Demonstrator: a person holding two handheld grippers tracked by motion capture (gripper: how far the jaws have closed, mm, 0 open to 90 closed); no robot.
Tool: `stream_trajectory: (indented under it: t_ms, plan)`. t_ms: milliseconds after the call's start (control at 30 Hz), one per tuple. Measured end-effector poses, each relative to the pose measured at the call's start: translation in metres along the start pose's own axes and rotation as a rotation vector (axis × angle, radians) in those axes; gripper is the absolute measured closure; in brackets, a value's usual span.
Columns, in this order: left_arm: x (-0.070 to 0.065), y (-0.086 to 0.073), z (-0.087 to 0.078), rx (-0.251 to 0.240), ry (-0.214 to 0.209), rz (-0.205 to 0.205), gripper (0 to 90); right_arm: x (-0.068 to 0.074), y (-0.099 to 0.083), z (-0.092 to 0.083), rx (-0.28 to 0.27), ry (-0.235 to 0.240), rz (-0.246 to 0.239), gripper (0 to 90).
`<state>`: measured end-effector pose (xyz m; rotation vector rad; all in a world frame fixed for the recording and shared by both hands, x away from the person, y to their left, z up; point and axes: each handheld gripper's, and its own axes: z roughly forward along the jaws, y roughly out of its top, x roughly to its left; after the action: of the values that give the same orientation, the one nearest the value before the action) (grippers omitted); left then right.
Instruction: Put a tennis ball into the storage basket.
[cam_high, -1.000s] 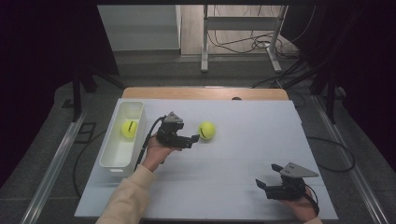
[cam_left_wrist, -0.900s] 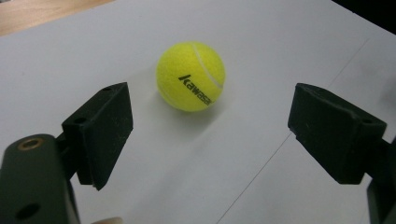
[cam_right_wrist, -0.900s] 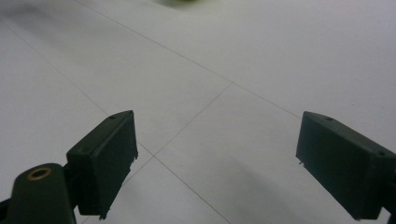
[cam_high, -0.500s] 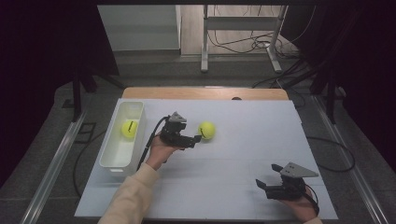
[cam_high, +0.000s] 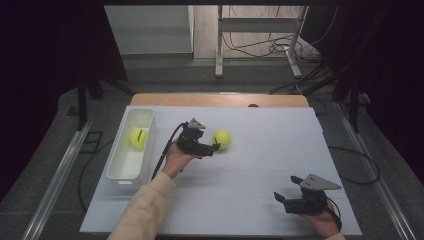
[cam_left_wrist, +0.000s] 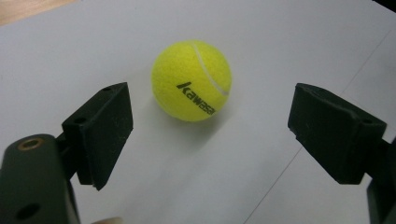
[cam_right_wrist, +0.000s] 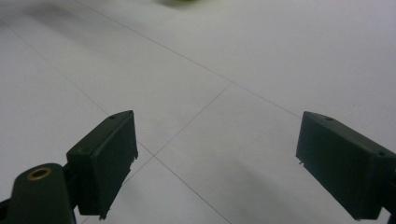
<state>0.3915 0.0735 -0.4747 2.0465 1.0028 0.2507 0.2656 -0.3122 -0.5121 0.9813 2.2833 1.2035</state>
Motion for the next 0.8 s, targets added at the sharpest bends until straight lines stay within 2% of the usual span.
stream_trajectory:
  t_ms: [367,800]
  plan:
    - [0.002,0.006,0.014,0.030,0.020,0.006,14.7,0.000,0.000,0.000,0.001,0.000,-0.001,13.0]
    - [0.010,0.008,0.028,0.045,0.051,-0.011,14.7,0.000,0.000,0.001,0.003,0.002,-0.001,13.0]
